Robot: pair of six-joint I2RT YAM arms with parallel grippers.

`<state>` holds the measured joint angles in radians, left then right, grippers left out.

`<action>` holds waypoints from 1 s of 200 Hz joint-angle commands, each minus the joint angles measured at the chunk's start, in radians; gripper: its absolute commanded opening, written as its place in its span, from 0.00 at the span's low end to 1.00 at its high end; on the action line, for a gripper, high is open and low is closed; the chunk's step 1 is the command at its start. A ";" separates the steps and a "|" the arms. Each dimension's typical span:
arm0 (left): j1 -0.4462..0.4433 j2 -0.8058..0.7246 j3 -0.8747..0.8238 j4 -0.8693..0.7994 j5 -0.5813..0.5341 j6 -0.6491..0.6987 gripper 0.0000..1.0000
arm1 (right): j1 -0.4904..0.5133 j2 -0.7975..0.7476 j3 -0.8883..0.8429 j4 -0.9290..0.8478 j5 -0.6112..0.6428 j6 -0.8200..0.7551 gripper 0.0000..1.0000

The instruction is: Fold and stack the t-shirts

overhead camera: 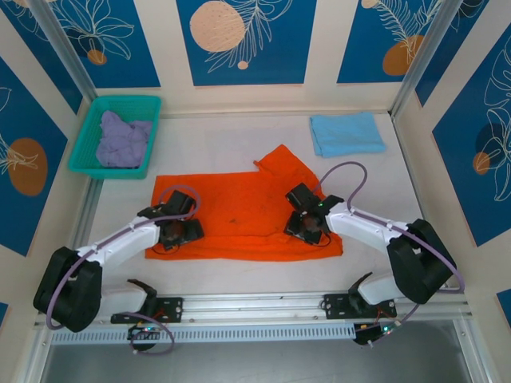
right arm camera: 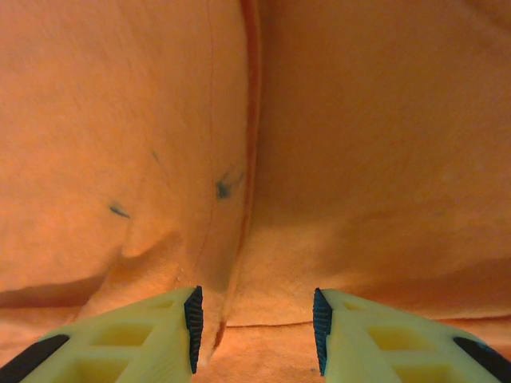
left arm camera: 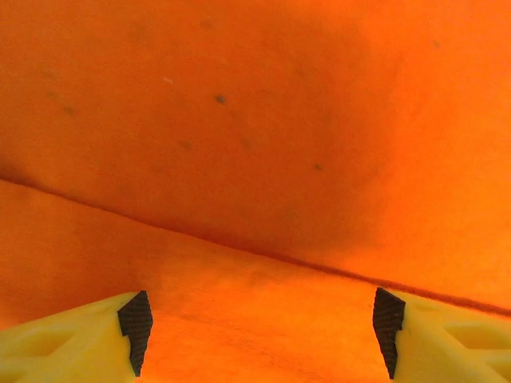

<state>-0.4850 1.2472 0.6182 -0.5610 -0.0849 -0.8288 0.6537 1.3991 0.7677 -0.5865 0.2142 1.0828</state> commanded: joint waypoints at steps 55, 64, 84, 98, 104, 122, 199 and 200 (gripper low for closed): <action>-0.094 0.098 -0.086 0.054 -0.022 0.001 0.75 | 0.002 0.017 -0.117 -0.014 0.044 0.223 0.47; -0.108 0.089 -0.098 0.052 -0.028 -0.008 0.75 | 0.001 0.041 -0.123 -0.028 0.037 0.240 0.47; -0.141 0.042 -0.129 0.031 -0.047 -0.039 0.75 | 0.013 0.044 -0.138 -0.099 0.058 0.302 0.47; -0.156 -0.006 -0.149 0.006 -0.058 -0.059 0.75 | 0.021 -0.003 -0.178 -0.125 0.063 0.351 0.47; -0.159 -0.025 -0.158 0.000 -0.055 -0.066 0.75 | 0.021 -0.031 -0.197 -0.132 0.062 0.370 0.47; -0.164 -0.085 -0.176 -0.015 -0.038 -0.080 0.75 | 0.018 -0.136 -0.248 -0.181 0.076 0.429 0.47; -0.259 -0.074 -0.180 0.031 0.012 -0.166 0.74 | -0.032 -0.337 -0.248 -0.326 0.081 0.492 0.48; -0.261 -0.073 -0.180 0.031 0.011 -0.168 0.74 | -0.032 -0.338 -0.249 -0.327 0.082 0.492 0.48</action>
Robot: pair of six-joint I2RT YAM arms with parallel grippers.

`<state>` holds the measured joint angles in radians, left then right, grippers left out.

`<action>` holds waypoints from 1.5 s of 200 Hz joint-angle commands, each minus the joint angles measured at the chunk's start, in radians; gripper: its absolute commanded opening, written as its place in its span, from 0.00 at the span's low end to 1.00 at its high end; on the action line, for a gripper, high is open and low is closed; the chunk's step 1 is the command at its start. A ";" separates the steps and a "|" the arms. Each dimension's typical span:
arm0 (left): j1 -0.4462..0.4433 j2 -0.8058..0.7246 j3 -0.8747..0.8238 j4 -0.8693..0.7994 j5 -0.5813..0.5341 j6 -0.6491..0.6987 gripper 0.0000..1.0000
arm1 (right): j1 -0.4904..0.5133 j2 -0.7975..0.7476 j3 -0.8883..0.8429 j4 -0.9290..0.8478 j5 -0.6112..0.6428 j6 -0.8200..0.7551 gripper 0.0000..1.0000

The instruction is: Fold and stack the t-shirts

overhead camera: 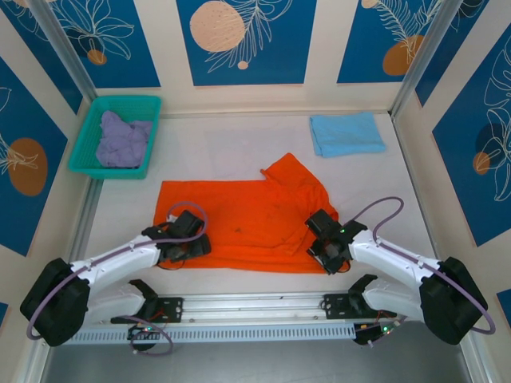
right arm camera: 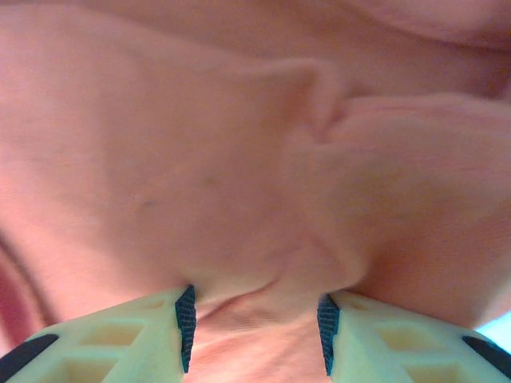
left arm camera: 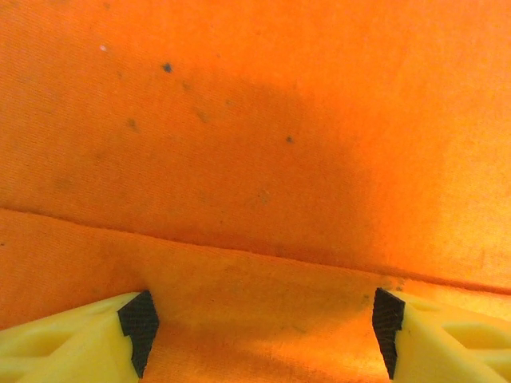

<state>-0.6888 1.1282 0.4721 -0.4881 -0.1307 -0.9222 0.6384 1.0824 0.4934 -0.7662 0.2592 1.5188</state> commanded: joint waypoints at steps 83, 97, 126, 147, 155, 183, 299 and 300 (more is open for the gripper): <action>-0.061 -0.056 0.185 -0.330 -0.183 -0.017 0.81 | -0.116 -0.166 0.183 -0.057 0.219 -0.272 0.58; 0.033 -0.055 0.263 -0.333 -0.183 0.061 0.82 | -0.147 -0.108 0.234 0.117 0.210 -0.453 0.77; 0.214 0.074 0.449 -0.298 -0.193 0.163 0.85 | -0.254 0.172 0.434 0.339 0.032 -0.743 0.81; 0.321 0.237 0.571 -0.259 -0.201 0.177 0.84 | -0.284 0.479 0.754 0.215 -0.006 -0.897 0.78; 0.360 0.306 0.615 -0.239 -0.182 0.184 0.82 | -0.288 0.594 0.862 0.184 -0.003 -0.959 0.77; 0.466 0.546 0.776 -0.212 -0.144 0.190 0.70 | -0.337 0.887 1.146 0.117 -0.024 -1.039 0.70; 0.579 0.934 1.023 -0.237 -0.229 0.261 0.70 | -0.401 1.338 1.544 0.107 -0.210 -1.160 0.58; 0.580 0.934 1.022 -0.236 -0.228 0.261 0.70 | -0.400 1.340 1.546 0.106 -0.209 -1.161 0.58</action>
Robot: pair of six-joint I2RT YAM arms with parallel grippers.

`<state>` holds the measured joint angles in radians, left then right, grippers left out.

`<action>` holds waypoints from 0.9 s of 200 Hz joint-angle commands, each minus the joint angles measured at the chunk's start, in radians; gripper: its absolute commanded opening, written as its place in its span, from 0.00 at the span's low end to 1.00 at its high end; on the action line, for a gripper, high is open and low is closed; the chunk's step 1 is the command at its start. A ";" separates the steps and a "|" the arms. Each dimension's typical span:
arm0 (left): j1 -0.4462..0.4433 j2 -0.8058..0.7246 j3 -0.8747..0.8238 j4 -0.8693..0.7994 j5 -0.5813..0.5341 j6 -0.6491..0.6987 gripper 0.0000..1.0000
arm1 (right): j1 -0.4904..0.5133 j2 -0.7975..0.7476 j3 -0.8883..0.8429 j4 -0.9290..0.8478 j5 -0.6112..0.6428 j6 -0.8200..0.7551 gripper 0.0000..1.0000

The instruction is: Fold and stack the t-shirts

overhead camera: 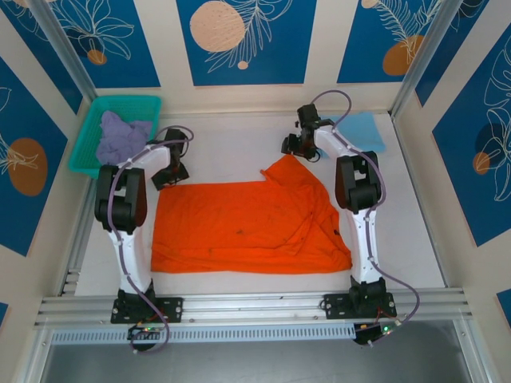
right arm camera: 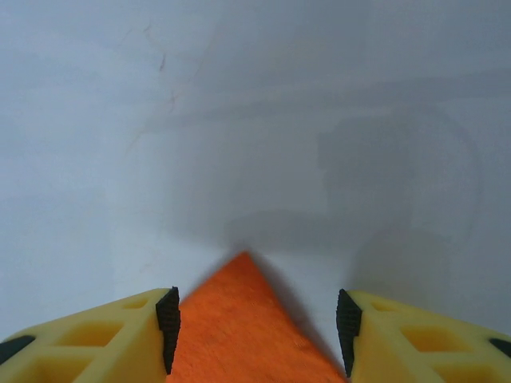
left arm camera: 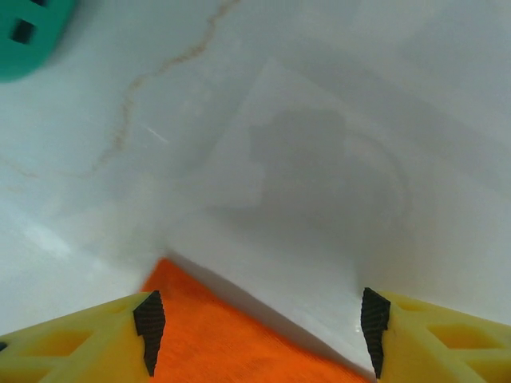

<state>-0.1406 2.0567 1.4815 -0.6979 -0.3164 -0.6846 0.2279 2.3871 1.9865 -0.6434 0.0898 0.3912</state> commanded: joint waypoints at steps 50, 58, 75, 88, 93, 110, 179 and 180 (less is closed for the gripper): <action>0.062 0.011 -0.011 -0.002 -0.003 0.024 0.70 | 0.016 0.102 0.128 -0.057 -0.026 -0.049 0.52; 0.064 0.008 -0.017 0.003 0.000 0.023 0.70 | 0.019 0.114 0.144 -0.074 -0.030 -0.050 0.47; 0.075 0.000 -0.039 0.025 0.023 0.024 0.69 | 0.022 0.125 0.148 -0.086 -0.025 -0.052 0.37; 0.087 -0.003 -0.051 0.036 0.051 0.022 0.67 | 0.024 0.120 0.132 -0.083 -0.022 -0.050 0.30; 0.088 -0.004 -0.055 0.039 0.058 0.021 0.66 | 0.023 0.117 0.123 -0.080 -0.022 -0.049 0.28; 0.090 -0.008 -0.067 0.049 0.077 0.019 0.64 | 0.023 0.103 0.099 -0.065 -0.022 -0.047 0.21; 0.087 -0.040 -0.123 0.055 0.074 0.005 0.58 | 0.005 0.038 0.010 0.014 -0.076 -0.025 0.05; 0.087 -0.042 -0.124 0.056 0.074 0.005 0.58 | 0.005 0.037 0.009 0.016 -0.077 -0.025 0.04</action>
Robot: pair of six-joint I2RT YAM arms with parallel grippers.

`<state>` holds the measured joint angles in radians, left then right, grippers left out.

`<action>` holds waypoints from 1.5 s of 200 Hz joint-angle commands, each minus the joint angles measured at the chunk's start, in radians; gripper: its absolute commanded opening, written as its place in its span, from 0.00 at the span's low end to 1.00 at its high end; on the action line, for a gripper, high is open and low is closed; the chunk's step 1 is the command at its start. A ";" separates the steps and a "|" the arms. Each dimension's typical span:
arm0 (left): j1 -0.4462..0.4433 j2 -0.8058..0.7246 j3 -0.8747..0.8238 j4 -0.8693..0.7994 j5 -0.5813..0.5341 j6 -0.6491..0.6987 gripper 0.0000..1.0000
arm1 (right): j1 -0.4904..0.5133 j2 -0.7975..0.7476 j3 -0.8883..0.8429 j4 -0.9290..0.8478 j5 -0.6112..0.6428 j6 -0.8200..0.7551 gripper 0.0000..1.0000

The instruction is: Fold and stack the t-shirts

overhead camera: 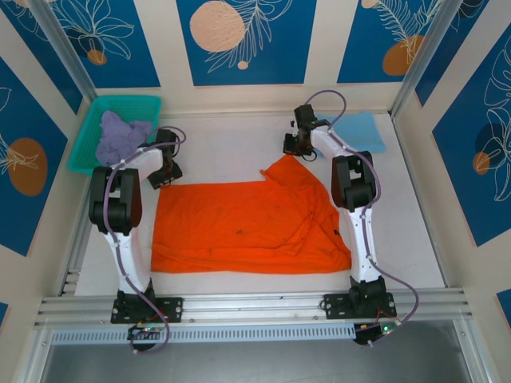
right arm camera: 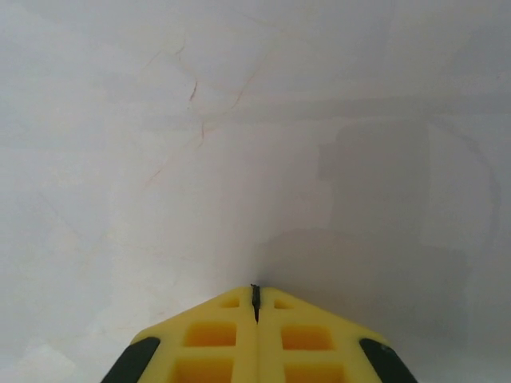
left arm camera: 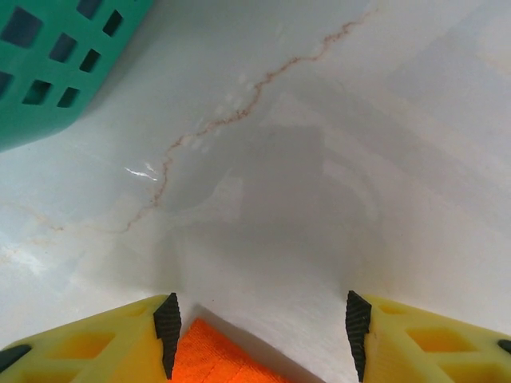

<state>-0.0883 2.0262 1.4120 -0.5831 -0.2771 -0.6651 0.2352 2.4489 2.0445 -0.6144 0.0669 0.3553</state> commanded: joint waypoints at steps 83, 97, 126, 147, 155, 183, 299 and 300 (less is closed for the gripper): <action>0.009 -0.026 -0.100 -0.037 0.003 -0.037 0.47 | -0.030 -0.151 -0.213 0.160 -0.141 0.047 0.00; 0.004 -0.019 -0.102 -0.034 -0.006 -0.043 0.42 | -0.033 -0.165 -0.231 0.177 -0.147 0.051 0.00; -0.009 -0.018 -0.105 -0.031 -0.024 -0.050 0.37 | -0.045 -0.189 -0.264 0.210 -0.170 0.065 0.00; -0.019 -0.017 -0.107 -0.031 -0.029 -0.051 0.36 | -0.049 -0.210 -0.287 0.236 -0.183 0.073 0.00; -0.023 -0.016 -0.107 -0.031 -0.030 -0.051 0.35 | -0.050 -0.216 -0.296 0.245 -0.189 0.076 0.00; -0.040 -0.026 -0.116 -0.021 -0.035 -0.048 0.36 | -0.058 -0.238 -0.323 0.275 -0.207 0.087 0.00; -0.087 -0.005 -0.094 -0.036 -0.107 -0.044 0.22 | -0.079 -0.267 -0.362 0.316 -0.242 0.118 0.00; -0.087 -0.005 -0.093 -0.037 -0.107 -0.045 0.21 | -0.079 -0.268 -0.363 0.316 -0.243 0.118 0.00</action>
<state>-0.1581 1.9884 1.3228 -0.5610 -0.3611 -0.7013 0.1635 2.2475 1.6985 -0.3180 -0.1398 0.4572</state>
